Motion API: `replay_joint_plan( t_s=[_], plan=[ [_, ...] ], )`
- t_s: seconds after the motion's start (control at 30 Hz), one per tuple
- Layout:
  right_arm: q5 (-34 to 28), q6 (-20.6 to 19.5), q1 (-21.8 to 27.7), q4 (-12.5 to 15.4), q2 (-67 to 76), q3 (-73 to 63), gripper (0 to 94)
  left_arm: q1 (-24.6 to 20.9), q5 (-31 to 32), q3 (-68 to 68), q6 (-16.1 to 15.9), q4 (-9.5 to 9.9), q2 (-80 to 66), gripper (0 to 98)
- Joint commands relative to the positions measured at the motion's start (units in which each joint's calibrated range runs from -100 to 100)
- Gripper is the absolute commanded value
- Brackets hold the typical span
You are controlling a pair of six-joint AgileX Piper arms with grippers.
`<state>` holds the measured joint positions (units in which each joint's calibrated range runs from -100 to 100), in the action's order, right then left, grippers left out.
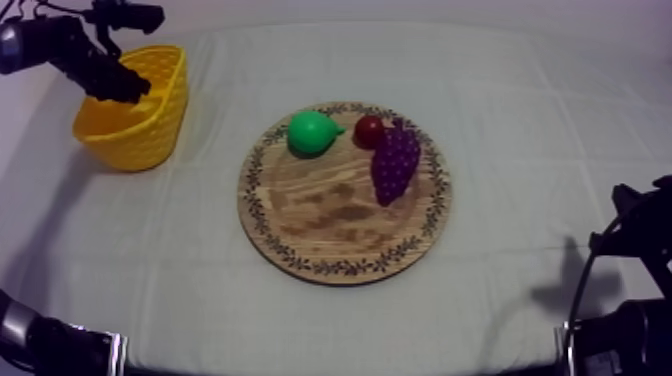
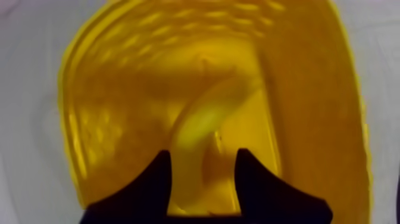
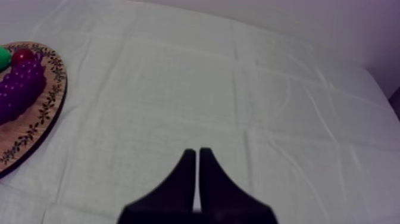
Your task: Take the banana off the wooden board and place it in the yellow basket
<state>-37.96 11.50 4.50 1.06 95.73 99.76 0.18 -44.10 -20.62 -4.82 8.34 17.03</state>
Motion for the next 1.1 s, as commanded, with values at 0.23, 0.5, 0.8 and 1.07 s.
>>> replay_joint_plan(
  t_s=[0.23, 0.5, 0.8, 1.07],
  plan=[
    [0.0, 0.0, 0.0, 0.0, 0.0, 0.0, 0.3, 4.0, 14.6, -19.0, -1.8, -2.83, -18.9, 2.8],
    [0.0, 0.0, 0.0, 0.0, 0.0, 0.0, 0.3, 7.8, 22.2, -37.7, 2.2, -3.12, -40.4, 0.2],
    [0.0, 0.0, 0.0, 0.0, 0.0, 0.0, 0.3, 7.0, 24.6, -55.6, 6.5, -3.14, -62.1, 0.0],
    [0.0, 0.0, 0.0, 0.0, 0.0, 0.0, 0.3, 2.1, 21.3, -68.8, 6.9, -4.93, -81.1, 0.0]
  ],
)
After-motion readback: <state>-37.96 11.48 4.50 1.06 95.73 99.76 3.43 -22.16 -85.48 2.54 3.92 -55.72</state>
